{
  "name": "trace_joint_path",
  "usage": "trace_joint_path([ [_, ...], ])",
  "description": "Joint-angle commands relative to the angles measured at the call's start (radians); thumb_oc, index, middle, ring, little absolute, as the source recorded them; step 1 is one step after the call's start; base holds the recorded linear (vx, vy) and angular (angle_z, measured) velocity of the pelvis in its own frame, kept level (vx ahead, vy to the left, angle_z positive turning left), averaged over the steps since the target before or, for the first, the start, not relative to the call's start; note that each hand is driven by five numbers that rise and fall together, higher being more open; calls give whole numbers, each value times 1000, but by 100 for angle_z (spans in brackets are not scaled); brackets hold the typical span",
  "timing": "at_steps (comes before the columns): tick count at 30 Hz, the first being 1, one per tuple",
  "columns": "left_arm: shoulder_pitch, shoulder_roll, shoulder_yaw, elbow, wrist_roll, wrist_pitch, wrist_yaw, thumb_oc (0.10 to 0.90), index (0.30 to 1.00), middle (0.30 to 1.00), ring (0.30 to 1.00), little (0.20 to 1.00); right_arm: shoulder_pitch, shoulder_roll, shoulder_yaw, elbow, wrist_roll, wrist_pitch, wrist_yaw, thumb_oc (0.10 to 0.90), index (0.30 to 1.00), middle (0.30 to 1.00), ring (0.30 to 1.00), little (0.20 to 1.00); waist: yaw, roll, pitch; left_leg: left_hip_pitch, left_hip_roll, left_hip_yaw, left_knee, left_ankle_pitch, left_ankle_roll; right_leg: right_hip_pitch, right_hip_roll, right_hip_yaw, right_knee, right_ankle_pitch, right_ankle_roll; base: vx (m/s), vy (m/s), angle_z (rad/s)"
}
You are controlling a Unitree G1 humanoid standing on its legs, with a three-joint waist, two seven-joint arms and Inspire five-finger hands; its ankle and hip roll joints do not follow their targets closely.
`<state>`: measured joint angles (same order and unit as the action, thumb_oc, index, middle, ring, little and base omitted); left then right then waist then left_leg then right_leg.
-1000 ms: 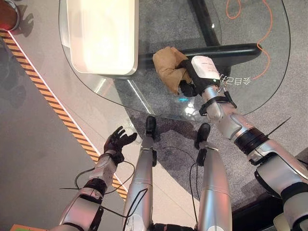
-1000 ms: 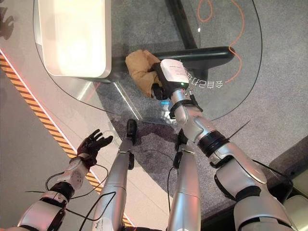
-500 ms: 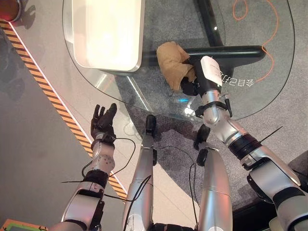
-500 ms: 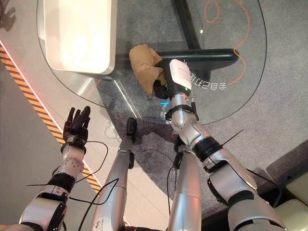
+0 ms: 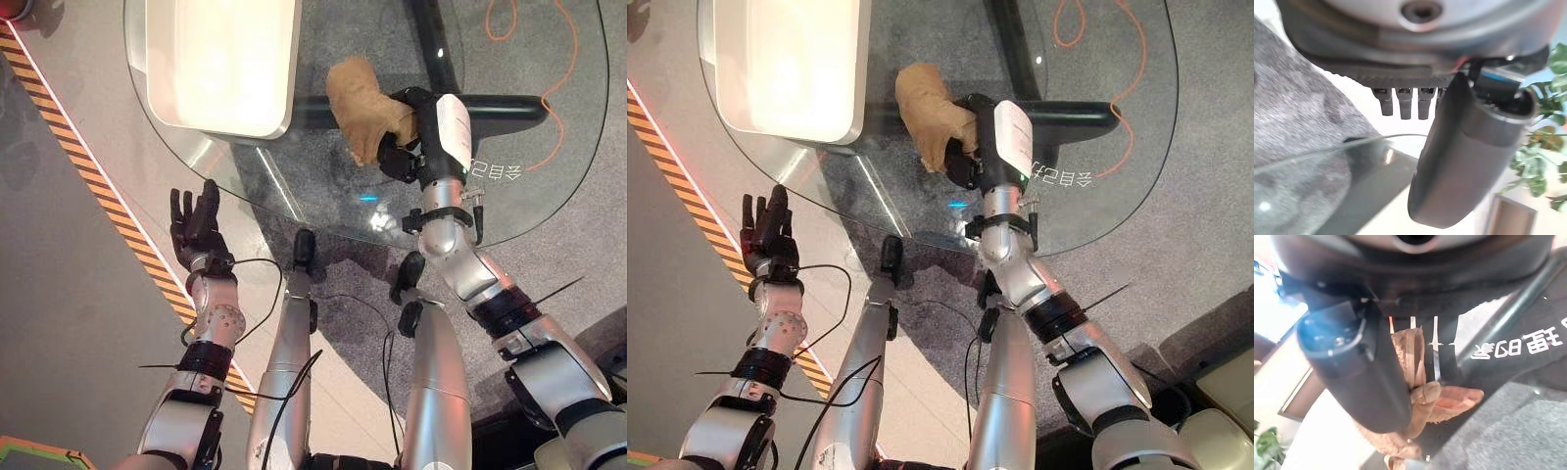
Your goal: Wipe the table with a cloth and put it in the basket.
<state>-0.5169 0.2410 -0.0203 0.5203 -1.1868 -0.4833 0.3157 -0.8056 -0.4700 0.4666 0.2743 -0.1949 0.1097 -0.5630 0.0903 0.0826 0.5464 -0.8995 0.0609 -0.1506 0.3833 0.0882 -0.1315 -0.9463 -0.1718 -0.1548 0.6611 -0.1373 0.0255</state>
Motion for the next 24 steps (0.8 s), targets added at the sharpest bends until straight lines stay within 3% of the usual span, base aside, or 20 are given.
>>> trace_joint_path([
  [1,18,63,82,-111,108,-114,-42,800,900,900,900,900,-56,49,-78,-261,-57,-169,-56,100,300,300,300,200,8,-22,-26,10,-111,99,62,-81,138,28,108,12,-91,55,-15,0,0,0],
  [8,68,21,75,-304,197,-113,-39,800,900,900,900,900,18,71,-138,-359,-71,-234,-35,100,300,300,300,200,8,-24,-26,7,-115,95,72,-89,144,29,110,11,-82,51,-16,0,0,0],
  [15,88,7,56,-434,227,-90,-19,800,900,900,900,900,40,78,-163,-414,-68,-250,-21,100,300,300,300,200,5,-26,-26,6,-116,95,74,-89,147,28,113,13,-82,53,-14,0,0,0],
  [22,108,22,13,-569,299,-29,-107,800,900,900,900,900,84,76,-190,-475,-22,-284,17,100,300,300,300,200,-3,-25,-26,18,-116,101,63,-86,148,42,112,15,-101,63,-10,0,0,0],
  [24,112,34,-4,-598,286,11,-178,800,900,900,900,900,108,81,-202,-493,-4,-317,27,100,300,300,300,200,-8,-22,-26,20,-116,103,62,-87,149,41,110,16,-100,66,-7,0,0,0],
])
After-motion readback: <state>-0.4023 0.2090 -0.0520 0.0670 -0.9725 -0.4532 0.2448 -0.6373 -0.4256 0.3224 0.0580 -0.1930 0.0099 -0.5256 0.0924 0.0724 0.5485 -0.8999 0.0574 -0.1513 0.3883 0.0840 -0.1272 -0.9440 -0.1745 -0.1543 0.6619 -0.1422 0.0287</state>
